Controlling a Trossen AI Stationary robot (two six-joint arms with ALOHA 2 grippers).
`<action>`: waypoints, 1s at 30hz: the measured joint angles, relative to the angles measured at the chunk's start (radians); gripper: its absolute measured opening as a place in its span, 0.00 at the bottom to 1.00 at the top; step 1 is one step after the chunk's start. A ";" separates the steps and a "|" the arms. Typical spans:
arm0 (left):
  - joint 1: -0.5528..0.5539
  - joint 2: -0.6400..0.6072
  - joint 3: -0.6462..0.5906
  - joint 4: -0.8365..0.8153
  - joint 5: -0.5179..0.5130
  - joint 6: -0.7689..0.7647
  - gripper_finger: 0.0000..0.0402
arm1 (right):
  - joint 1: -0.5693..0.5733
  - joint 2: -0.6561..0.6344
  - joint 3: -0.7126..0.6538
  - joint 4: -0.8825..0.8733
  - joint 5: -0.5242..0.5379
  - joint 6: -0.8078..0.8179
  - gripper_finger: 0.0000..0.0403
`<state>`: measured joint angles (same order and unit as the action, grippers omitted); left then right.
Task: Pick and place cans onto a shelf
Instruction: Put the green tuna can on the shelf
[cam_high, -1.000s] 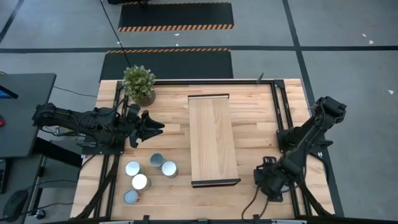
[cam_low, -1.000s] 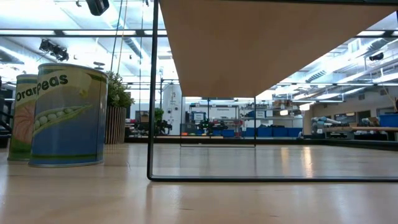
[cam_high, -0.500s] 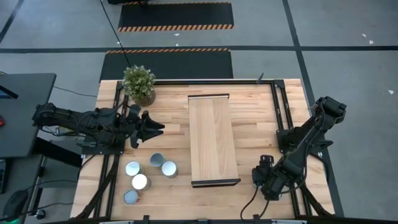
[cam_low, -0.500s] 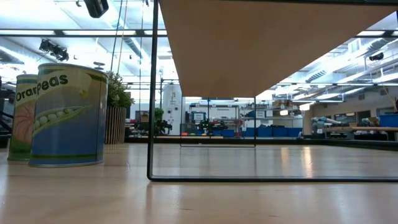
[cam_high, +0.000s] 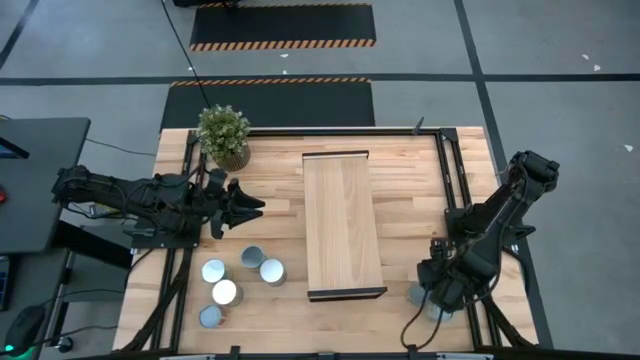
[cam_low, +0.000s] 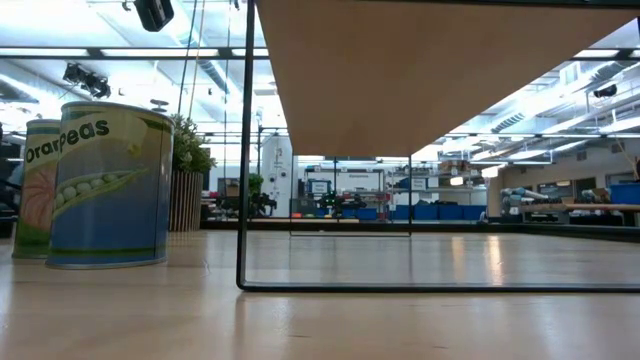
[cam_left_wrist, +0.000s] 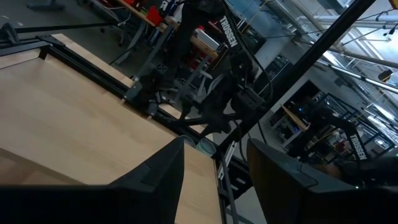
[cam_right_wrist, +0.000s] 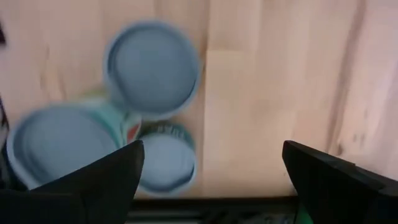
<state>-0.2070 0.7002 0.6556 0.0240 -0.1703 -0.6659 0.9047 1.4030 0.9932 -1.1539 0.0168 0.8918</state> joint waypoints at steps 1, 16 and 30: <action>0.000 0.000 0.000 0.000 0.000 0.000 0.45 | 0.008 -0.007 -0.016 0.006 -0.024 -0.003 0.97; 0.000 0.000 0.000 0.001 0.000 -0.003 0.45 | 0.124 -0.020 -0.120 0.159 -0.124 -0.078 0.97; 0.000 0.000 0.000 0.001 0.000 -0.004 0.45 | 0.168 -0.014 -0.253 0.365 -0.138 -0.115 0.97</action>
<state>-0.2070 0.7002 0.6552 0.0250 -0.1704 -0.6700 1.0728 1.3891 0.7407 -0.7887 -0.1217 0.7771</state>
